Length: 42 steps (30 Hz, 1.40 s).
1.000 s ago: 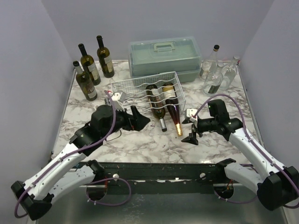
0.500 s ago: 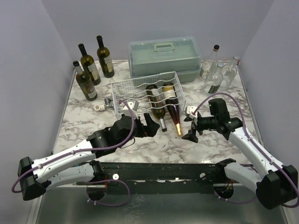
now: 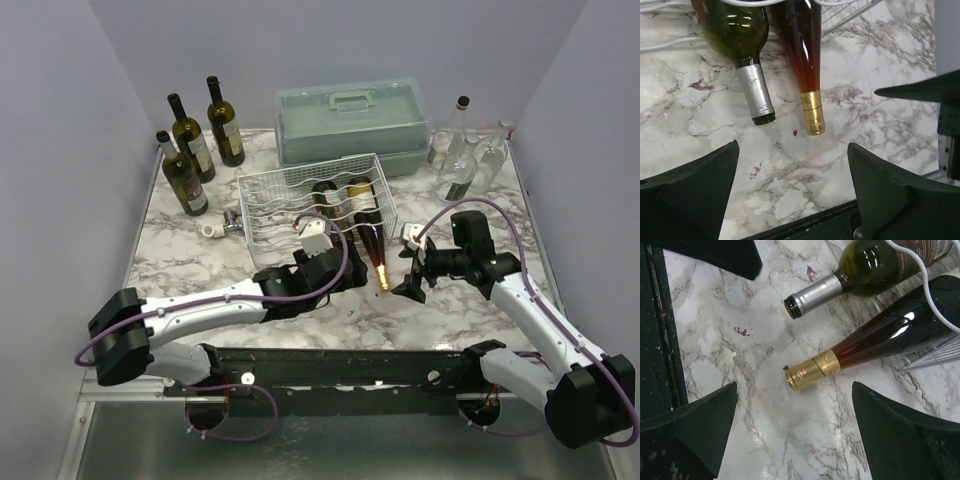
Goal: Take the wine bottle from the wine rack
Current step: Pick up the wine bottle from the wine rack.
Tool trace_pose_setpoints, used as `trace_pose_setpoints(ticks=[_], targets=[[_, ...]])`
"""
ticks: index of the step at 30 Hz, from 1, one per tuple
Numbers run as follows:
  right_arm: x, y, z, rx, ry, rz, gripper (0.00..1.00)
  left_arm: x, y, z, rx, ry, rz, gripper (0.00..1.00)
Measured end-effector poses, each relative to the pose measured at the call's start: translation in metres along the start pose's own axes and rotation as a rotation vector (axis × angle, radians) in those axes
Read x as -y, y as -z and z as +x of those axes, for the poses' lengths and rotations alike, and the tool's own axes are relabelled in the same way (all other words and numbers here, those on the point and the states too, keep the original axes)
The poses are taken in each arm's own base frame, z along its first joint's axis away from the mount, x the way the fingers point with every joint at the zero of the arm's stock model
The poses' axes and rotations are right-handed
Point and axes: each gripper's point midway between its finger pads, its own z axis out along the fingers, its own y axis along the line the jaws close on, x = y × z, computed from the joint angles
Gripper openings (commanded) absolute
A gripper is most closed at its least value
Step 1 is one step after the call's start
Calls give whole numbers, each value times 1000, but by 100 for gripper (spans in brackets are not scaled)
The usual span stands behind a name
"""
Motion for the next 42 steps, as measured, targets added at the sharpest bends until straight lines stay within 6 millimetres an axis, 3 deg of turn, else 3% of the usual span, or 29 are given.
trace_pose_setpoints(ticks=[5,11,31,42], targets=[[4,2,3,-4,-9,17,99,0,-33,14,15,16,-112,85],[4,1,8,-13,-13,19,99,-27,-65,37,22,-12,-263,73],[5,-1,17,-43,-17,11,99,-60,-114,28,72,-50,-434,56],[6,-1,18,-49,-4,14,99,-72,-128,31,64,-69,-474,54]])
